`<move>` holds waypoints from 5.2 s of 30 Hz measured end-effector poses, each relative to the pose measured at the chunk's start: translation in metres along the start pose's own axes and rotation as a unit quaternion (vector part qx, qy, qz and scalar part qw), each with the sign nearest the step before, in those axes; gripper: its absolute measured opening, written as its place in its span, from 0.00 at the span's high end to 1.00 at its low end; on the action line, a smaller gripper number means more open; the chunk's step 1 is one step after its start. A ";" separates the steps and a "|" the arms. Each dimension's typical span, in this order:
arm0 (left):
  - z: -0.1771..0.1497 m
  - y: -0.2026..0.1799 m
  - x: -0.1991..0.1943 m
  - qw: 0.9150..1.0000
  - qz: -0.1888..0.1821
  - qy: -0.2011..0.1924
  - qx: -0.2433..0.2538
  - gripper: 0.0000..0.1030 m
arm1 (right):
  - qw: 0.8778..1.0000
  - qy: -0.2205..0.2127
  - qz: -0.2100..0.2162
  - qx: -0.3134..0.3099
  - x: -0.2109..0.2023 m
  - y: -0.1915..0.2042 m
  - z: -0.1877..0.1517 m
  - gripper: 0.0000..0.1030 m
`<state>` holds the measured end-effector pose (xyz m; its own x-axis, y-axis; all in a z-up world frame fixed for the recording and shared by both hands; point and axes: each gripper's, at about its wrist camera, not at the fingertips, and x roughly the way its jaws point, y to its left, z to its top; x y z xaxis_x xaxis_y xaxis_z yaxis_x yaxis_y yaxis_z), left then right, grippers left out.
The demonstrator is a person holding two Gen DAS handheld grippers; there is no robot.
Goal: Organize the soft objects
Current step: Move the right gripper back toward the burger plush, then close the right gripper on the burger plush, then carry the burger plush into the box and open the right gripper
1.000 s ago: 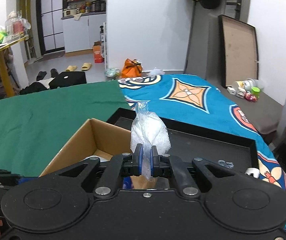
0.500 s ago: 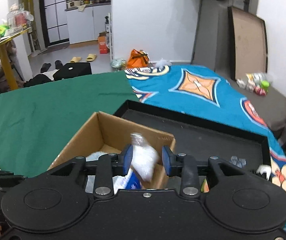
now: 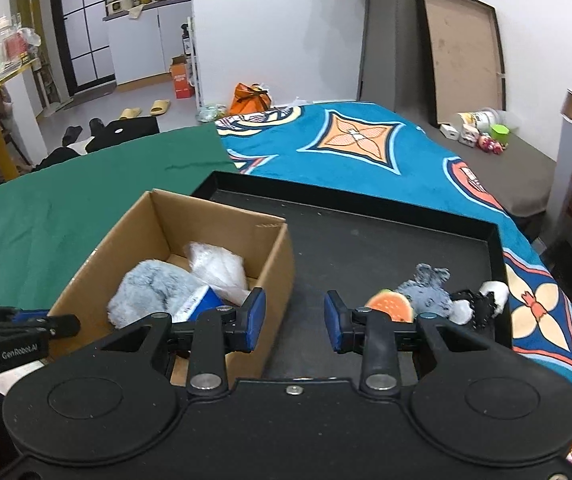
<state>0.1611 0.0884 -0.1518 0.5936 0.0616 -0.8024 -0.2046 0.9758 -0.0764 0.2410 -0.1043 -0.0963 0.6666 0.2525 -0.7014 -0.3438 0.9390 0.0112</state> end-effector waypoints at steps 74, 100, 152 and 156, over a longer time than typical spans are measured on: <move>0.004 -0.044 -0.001 0.987 0.144 -0.024 0.075 0.42 | 0.999 0.023 -0.017 0.022 0.046 -0.076 -0.049 0.78; 0.001 -0.015 -0.010 0.999 0.027 -0.014 0.021 0.47 | 0.999 -0.023 0.002 -0.021 -0.017 -0.018 -0.006 0.77; -0.003 0.013 -0.002 0.999 -0.034 0.011 -0.028 0.87 | 0.997 0.035 0.068 -0.024 -0.021 0.041 -0.003 0.37; -0.003 0.010 -0.003 0.999 -0.026 0.007 -0.020 0.87 | 0.997 0.031 0.057 -0.033 -0.023 0.031 -0.003 0.36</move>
<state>0.1549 0.0970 -0.1515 0.5927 0.0075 -0.8054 -0.2044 0.9686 -0.1414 0.2134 -0.0818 -0.0822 0.5797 0.3392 -0.7409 -0.4590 0.8872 0.0471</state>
